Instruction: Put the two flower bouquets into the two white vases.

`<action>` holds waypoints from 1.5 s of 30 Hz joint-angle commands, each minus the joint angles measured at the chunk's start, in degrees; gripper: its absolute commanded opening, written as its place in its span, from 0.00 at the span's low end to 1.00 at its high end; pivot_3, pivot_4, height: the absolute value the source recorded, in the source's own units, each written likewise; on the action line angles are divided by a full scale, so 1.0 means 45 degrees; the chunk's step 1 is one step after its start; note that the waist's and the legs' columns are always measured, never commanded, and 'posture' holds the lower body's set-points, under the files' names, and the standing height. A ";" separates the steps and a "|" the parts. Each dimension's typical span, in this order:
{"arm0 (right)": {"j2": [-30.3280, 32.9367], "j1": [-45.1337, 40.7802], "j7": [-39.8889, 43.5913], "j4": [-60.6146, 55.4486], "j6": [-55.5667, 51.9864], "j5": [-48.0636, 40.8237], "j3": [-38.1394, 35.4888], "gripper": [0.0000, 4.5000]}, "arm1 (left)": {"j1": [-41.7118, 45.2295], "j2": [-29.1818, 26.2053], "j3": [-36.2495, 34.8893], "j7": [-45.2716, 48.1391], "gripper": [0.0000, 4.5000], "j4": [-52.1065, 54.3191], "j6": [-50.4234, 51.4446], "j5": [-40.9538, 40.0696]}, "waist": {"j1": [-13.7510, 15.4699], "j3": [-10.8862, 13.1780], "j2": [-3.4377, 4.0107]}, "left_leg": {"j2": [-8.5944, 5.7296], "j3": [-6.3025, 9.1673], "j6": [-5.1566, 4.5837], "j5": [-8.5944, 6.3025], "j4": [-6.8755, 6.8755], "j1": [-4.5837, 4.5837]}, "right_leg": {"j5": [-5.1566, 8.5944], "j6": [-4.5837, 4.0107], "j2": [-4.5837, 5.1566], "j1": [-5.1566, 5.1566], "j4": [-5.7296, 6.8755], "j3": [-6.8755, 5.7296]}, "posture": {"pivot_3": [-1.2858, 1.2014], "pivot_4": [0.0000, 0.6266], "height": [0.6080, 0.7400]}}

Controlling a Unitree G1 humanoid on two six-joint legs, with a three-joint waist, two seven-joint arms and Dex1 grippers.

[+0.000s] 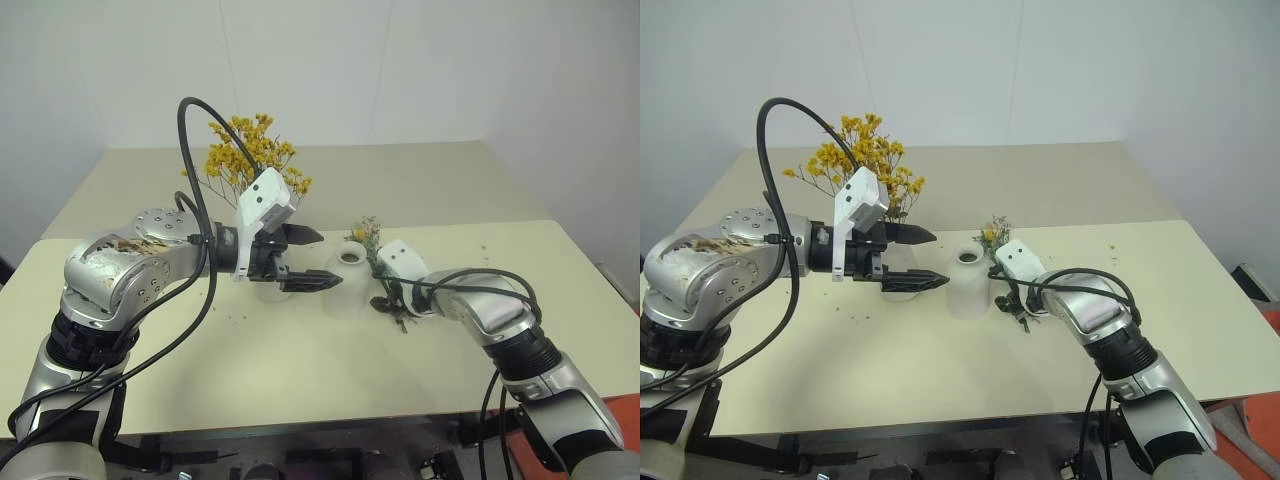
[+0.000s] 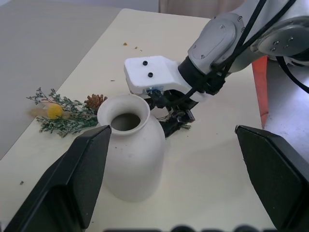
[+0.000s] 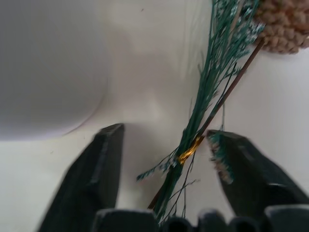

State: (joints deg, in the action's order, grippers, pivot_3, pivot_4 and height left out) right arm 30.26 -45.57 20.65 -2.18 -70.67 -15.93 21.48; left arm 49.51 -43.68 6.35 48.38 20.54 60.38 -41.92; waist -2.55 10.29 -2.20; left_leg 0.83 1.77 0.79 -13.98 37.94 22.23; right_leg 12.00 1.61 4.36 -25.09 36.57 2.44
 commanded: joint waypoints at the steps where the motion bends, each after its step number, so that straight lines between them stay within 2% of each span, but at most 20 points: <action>1: -0.0075 0.0255 -0.0166 0.0154 0.0184 0.0615 -0.0084 0.41 | 0.0065 -0.0090 -0.0390 -0.0021 1.00 0.0358 0.0082 -0.0086 | 0.0001 0.0000 0.0000 | 0.0000 0.0000 0.0000 0.0000 0.0000 -0.0001 | 0.0000 0.0000 0.0000 0.0000 0.0001 0.0001 | 0.52 0.24 1.00; 5: -0.0251 0.0304 -0.0235 0.0320 0.0139 0.0966 -0.0211 0.10 | 0.0063 -0.0093 -0.0372 -0.0026 1.00 0.0360 0.0081 -0.0097 | 0.0003 -0.0001 -0.0001 | 0.0000 0.0000 0.0000 0.0000 0.0006 -0.0001 | 0.0000 0.0000 0.0000 0.0004 0.0003 0.0000 | 0.52 0.24 1.00; 7: -0.0382 0.0301 -0.0319 0.0410 -0.0018 0.1062 -0.0503 0.01 | 0.0086 -0.0098 -0.0341 0.0004 1.00 0.0324 0.0047 -0.0074 | 0.0003 -0.0002 -0.0001 | 0.0000 0.0000 0.0000 0.0000 0.0007 -0.0002 | 0.0000 0.0000 0.0001 0.0004 0.0005 0.0001 | 0.52 0.24 1.00; 13: -0.0874 -0.0016 -0.0941 0.1070 -0.0475 0.1171 -0.2491 0.01 | 0.0043 -0.0063 -0.0228 0.0110 1.00 0.0153 -0.0132 0.0059 | 0.0024 -0.0002 -0.0001 | 0.0000 0.0000 0.0000 0.0000 0.0010 -0.0003 | 0.0000 -0.0001 0.0001 0.0004 0.0013 0.0000 | 0.52 0.24 1.00; 17: -0.1672 -0.0628 -0.2571 0.1905 0.0034 0.1313 -0.5210 0.01 | 0.0015 -0.0047 -0.0225 0.0188 1.00 0.0130 -0.0175 0.0108 | 0.0027 -0.0001 -0.0001 | -0.0003 0.0000 0.0000 0.0000 0.0011 0.0009 | -0.0001 -0.0001 0.0005 -0.0001 0.0011 -0.0001 | 0.52 0.24 1.00; 20: -0.2647 -0.1054 -0.4397 0.2079 0.1954 0.1324 -0.7436 0.01 | 0.0000 -0.0051 -0.0224 0.0259 1.00 0.0071 -0.0232 0.0169 | -0.0019 -0.0001 -0.0001 | -0.0001 0.0001 0.0000 0.0000 0.0009 0.0015 | -0.0002 -0.0002 0.0001 -0.0012 0.0020 -0.0001 | 0.52 0.24 1.00; 21: -0.3161 -0.1091 -0.4775 0.1733 0.3299 0.1003 -0.8289 0.01 | -0.0004 -0.0048 -0.0210 0.0282 1.00 0.0044 -0.0257 0.0192 | -0.0056 -0.0001 0.0000 | -0.0001 -0.0001 0.0000 0.0000 0.0009 0.0014 | -0.0002 -0.0003 0.0000 -0.0017 0.0020 0.0004 | 0.52 0.24 1.00; 24: -0.4066 -0.0895 -0.4625 0.0676 0.5583 0.0248 -0.9303 0.01 | -0.0013 -0.0042 -0.0191 0.0326 1.00 -0.0001 -0.0289 0.0242 | -0.0051 0.0000 0.0001 | 0.0002 -0.0002 0.0000 0.0000 0.0005 0.0011 | -0.0002 -0.0003 -0.0002 -0.0020 0.0022 0.0009 | 0.52 0.24 1.00; 28: -0.4816 -0.0417 -0.3181 -0.0901 0.7351 -0.1008 -0.9276 0.01 | -0.0057 -0.0053 -0.0220 0.0408 1.00 -0.0031 -0.0332 0.0354 | -0.0054 0.0000 0.0004 | 0.0002 -0.0001 0.0000 0.0000 0.0005 0.0012 | -0.0003 -0.0001 -0.0002 -0.0016 0.0029 0.0008 | 0.52 0.24 1.00; 35: -0.5648 0.0186 -0.1432 -0.2402 0.9169 -0.2205 -0.8007 0.01 | -0.0241 -0.0094 -0.0278 0.0439 1.00 0.0037 -0.0415 0.0479 | -0.0056 0.0000 0.0006 | 0.0004 0.0000 0.0000 0.0000 0.0005 0.0005 | -0.0002 -0.0002 -0.0003 -0.0014 0.0031 0.0006 | 0.52 0.24 1.00; 45: -0.6036 0.2413 -0.0255 -0.3527 1.0959 -0.1932 -0.5751 0.01 | -0.0352 -0.0272 -0.0409 0.0377 1.00 0.0147 -0.0409 0.0484 | -0.0023 -0.0001 0.0008 | 0.0002 0.0002 0.0002 0.0001 0.0005 0.0003 | -0.0002 -0.0001 -0.0001 -0.0012 0.0031 0.0005 | 0.52 0.24 1.00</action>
State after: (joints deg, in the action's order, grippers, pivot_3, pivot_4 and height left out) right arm 3.01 -34.56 18.70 -14.71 -24.14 -24.78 -5.10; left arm 47.58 -44.46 6.26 50.13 19.73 59.85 -40.33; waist -2.65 10.29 -2.17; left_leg 0.84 1.78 0.80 -13.98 37.97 22.24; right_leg 11.99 1.60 4.35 -25.14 36.70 2.46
